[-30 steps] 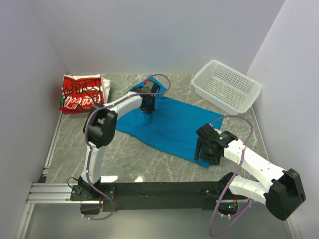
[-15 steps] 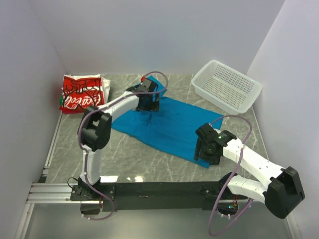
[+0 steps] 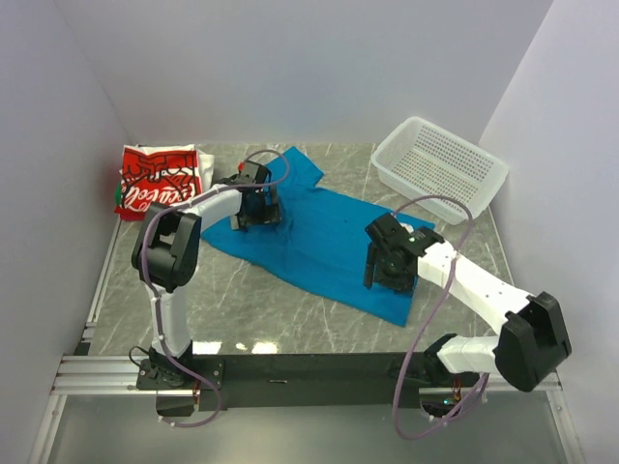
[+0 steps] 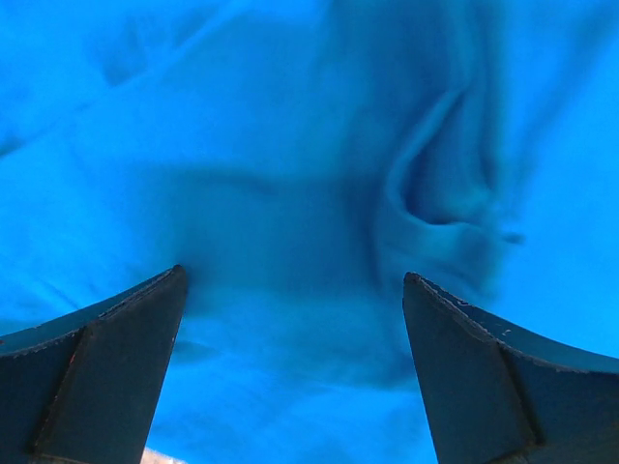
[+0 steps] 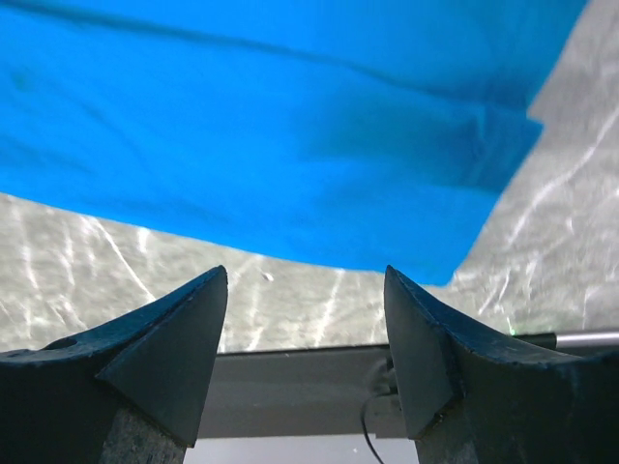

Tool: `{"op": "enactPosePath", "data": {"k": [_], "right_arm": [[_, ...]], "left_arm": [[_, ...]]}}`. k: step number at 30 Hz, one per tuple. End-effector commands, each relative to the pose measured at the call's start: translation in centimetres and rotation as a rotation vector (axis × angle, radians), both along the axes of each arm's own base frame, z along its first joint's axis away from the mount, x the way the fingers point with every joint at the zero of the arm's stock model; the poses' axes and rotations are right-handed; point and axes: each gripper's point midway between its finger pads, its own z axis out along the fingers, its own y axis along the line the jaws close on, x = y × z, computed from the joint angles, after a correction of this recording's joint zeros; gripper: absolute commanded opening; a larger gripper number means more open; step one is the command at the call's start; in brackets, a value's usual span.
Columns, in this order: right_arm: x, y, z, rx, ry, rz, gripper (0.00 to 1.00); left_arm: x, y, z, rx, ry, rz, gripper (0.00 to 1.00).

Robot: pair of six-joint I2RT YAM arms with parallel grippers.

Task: Fold and stack the t-shirts
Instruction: Fold the tshirt

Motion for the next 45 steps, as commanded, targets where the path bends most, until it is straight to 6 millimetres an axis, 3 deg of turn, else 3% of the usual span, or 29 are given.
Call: {"op": "enactPosePath", "data": {"k": [1,12,18,26,31,35,39,43,45], "right_arm": [[2.5,0.8,0.9,-0.02,-0.052,0.041,0.73],[4.5,2.1,-0.5,-0.017,-0.041,0.075,0.73],[4.0,1.6,-3.1,-0.044,0.009,0.069,0.73],[2.5,1.1,-6.3,-0.061,0.087,0.068,0.73],[1.1,0.5,-6.9,-0.068,0.128,0.052,0.73],[0.4,0.6,-6.7,-0.042,0.134,0.032,0.73],[0.8,0.9,-5.3,-0.011,0.089,0.016,0.73],[2.2,1.5,-2.6,0.013,0.022,0.014,0.73],[2.5,1.7,-1.5,0.028,0.001,0.013,0.73]], "left_arm": [[0.2,-0.3,-1.2,-0.06,0.014,0.016,0.99],[-2.6,3.9,-2.2,-0.03,0.052,0.113,0.99],[-3.7,4.7,-2.7,-0.004,0.071,0.113,0.99],[-2.5,4.3,-0.5,-0.012,0.029,0.097,0.99],[-0.2,3.3,3.4,-0.059,-0.05,0.094,0.99],[2.1,2.3,7.4,-0.092,-0.13,0.083,0.99],[3.2,0.9,9.5,-0.071,-0.195,0.038,0.99],[2.4,-1.9,8.4,0.035,-0.174,-0.064,0.97],[2.1,-2.5,7.2,0.069,-0.156,-0.085,0.89]]}}
